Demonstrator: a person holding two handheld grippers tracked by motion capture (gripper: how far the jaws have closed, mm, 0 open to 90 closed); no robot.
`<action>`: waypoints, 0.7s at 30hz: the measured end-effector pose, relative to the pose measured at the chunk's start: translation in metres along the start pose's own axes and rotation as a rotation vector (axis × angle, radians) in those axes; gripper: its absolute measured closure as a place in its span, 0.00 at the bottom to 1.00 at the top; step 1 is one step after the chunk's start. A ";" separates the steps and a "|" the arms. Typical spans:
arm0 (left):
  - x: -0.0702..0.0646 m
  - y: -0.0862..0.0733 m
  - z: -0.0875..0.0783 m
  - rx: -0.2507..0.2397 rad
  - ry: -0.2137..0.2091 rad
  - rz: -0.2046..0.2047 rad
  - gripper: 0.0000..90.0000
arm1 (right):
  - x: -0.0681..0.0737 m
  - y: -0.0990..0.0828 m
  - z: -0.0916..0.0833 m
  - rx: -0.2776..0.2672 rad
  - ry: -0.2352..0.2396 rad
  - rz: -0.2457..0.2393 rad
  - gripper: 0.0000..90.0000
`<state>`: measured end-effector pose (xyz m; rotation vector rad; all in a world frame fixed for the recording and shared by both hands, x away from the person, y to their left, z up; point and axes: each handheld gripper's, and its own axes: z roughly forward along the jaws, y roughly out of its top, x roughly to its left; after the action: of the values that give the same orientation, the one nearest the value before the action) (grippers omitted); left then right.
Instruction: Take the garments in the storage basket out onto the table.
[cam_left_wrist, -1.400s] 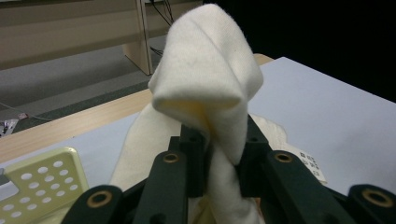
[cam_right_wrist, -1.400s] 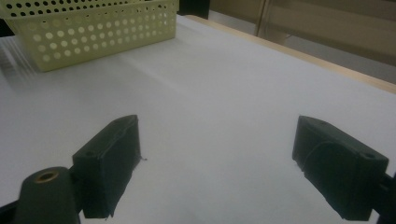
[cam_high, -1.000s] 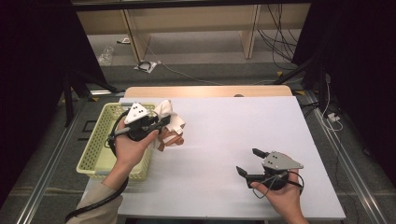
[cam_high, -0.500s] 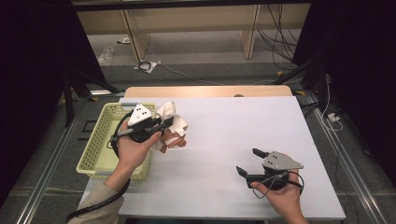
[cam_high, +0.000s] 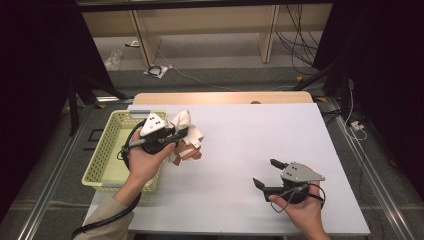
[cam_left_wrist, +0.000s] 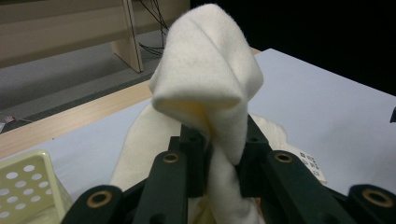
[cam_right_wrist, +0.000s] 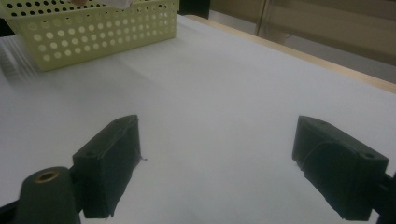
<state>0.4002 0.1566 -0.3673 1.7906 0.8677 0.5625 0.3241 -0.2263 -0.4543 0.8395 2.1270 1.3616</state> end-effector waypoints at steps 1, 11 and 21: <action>0.000 0.000 0.000 0.000 -0.001 0.000 0.84 | 0.000 0.000 0.000 0.000 0.000 0.000 0.18; -0.005 -0.001 0.002 0.004 -0.010 0.008 0.84 | 0.000 0.000 0.000 -0.002 0.000 0.000 0.18; -0.009 -0.002 0.005 0.009 -0.021 0.013 0.84 | 0.000 0.000 0.000 0.000 -0.001 0.000 0.18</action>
<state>0.3973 0.1467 -0.3706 1.8089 0.8458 0.5480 0.3242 -0.2263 -0.4543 0.8396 2.1258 1.3607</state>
